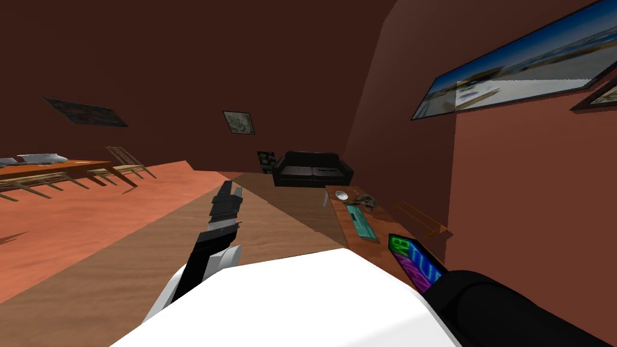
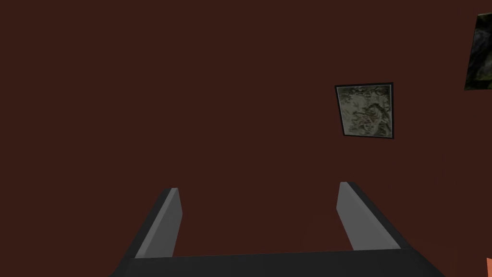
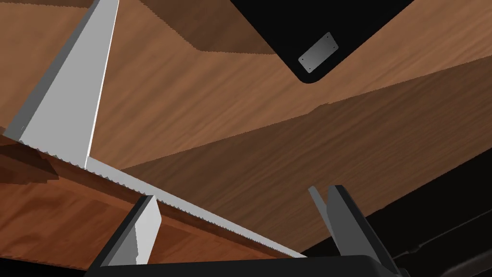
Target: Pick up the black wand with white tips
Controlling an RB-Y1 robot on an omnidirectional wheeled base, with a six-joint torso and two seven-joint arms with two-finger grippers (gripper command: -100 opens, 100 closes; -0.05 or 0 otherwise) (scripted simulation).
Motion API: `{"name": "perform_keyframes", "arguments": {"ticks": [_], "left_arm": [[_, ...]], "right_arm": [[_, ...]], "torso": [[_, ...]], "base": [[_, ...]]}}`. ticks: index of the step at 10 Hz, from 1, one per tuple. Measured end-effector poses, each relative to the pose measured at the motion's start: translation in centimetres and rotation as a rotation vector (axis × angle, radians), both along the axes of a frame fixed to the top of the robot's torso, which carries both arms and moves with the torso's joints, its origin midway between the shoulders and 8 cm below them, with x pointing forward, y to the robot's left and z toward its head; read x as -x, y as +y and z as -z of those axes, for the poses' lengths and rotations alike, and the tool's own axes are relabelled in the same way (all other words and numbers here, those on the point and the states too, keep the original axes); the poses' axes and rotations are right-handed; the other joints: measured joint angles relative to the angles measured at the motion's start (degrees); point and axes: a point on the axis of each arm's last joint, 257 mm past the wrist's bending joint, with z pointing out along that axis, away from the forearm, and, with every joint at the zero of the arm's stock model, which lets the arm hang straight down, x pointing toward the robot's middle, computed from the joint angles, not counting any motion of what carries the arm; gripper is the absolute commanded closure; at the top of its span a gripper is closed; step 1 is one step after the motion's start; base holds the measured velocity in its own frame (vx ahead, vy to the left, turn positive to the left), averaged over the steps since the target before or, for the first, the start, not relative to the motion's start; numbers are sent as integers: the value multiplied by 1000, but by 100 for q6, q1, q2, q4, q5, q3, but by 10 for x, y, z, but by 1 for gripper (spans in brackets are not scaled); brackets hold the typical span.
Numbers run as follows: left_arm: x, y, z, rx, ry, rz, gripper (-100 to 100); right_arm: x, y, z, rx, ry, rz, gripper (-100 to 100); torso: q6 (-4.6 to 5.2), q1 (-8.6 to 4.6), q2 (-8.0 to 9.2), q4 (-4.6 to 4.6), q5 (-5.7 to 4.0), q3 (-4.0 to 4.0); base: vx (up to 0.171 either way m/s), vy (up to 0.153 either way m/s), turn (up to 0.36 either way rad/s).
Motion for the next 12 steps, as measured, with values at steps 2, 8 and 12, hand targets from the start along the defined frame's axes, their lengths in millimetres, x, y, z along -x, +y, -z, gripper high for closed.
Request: {"name": "perform_keyframes", "arguments": {"ticks": [2,8,12], "left_arm": [[0,0,0,0,0,0,0],[0,0,0,0,0,0,0],[0,0,0,0,0,0,0]], "right_arm": [[26,-6,5,25,71,-42,-100],[88,-38,11,94,241,-150,-100],[113,-52,11,128,313,-196,-100]], "torso": [[4,-11,-12,-4,-3,-8],[3,-20,-9,-3,-4,-6],[5,-2,8,1,-1,4]], "base": [[52,-37,40],[46,-43,157],[16,-30,71]]}}
